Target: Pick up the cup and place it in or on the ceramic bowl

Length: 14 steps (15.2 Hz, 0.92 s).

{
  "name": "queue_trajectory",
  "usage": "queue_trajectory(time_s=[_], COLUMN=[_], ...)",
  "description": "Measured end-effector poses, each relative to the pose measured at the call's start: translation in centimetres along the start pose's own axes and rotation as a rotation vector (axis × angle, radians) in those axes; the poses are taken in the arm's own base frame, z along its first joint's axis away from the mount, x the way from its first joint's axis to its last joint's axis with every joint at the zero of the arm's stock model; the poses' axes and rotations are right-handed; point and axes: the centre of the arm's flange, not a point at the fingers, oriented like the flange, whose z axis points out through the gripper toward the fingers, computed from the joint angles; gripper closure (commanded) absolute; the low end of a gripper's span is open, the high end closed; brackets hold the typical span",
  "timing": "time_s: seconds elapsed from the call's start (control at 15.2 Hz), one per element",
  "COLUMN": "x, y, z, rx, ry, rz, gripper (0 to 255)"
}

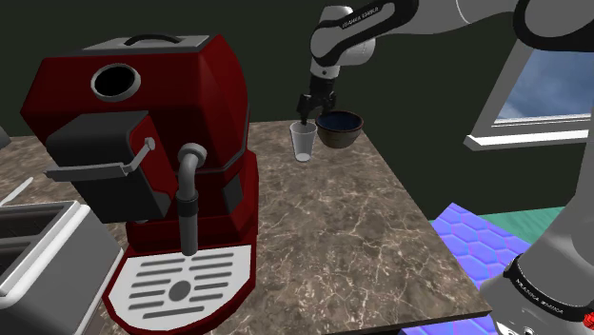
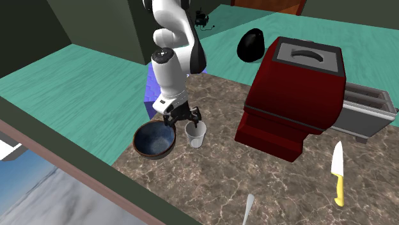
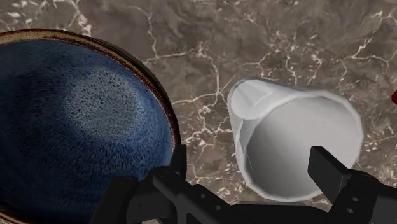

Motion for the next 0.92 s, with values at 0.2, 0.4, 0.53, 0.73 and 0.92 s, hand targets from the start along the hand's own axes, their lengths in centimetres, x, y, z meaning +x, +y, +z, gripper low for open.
queue_trajectory(time_s=[0.2, 0.4, 0.53, 0.73, 0.92], x=[0.2, 0.2, 0.3, 0.2, 0.3], y=[0.0, 0.0, -0.2, -0.3, -0.3], z=[1.6, 3.0, 3.1, 3.1, 3.1], rx=[0.0, 0.001, 0.002, 0.002, 0.002], ry=[-0.001, 0.001, 0.006, 0.006, 0.007], rz=[0.0, 0.0, -0.003, -0.003, -0.003], gripper=[0, 0, 0, 0, 255])
